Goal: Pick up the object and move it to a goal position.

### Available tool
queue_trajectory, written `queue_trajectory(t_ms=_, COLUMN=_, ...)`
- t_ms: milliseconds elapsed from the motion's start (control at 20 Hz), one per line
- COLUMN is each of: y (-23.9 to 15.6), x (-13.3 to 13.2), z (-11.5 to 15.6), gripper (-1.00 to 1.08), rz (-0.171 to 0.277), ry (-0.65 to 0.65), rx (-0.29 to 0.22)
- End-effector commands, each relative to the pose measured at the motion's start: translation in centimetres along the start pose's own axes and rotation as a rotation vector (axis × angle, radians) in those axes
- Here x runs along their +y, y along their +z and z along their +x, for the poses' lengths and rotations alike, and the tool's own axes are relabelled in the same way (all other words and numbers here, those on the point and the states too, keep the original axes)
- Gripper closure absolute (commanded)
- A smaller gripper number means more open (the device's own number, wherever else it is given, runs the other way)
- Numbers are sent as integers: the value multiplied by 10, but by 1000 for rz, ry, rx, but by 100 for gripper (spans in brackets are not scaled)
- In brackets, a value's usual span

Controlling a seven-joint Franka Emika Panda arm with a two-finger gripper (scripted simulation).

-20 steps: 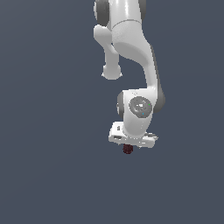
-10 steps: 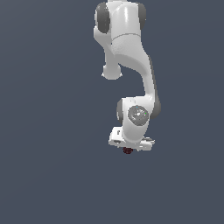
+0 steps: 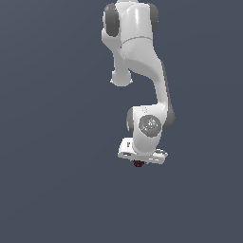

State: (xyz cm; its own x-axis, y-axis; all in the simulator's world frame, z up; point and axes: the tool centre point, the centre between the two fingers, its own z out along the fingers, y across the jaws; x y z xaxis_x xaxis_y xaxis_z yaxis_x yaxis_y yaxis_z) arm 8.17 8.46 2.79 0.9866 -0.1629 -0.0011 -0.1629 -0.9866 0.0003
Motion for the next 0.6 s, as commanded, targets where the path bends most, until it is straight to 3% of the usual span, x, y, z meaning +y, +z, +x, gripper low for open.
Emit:
queue_trajectory(t_ms=0, y=0, x=0, z=0, gripper=108, rz=0, ry=0, rx=1)
queue_trajectory(t_ms=550, y=-3, x=14, z=-6, gripper=108, rz=0, ry=0, rx=0)
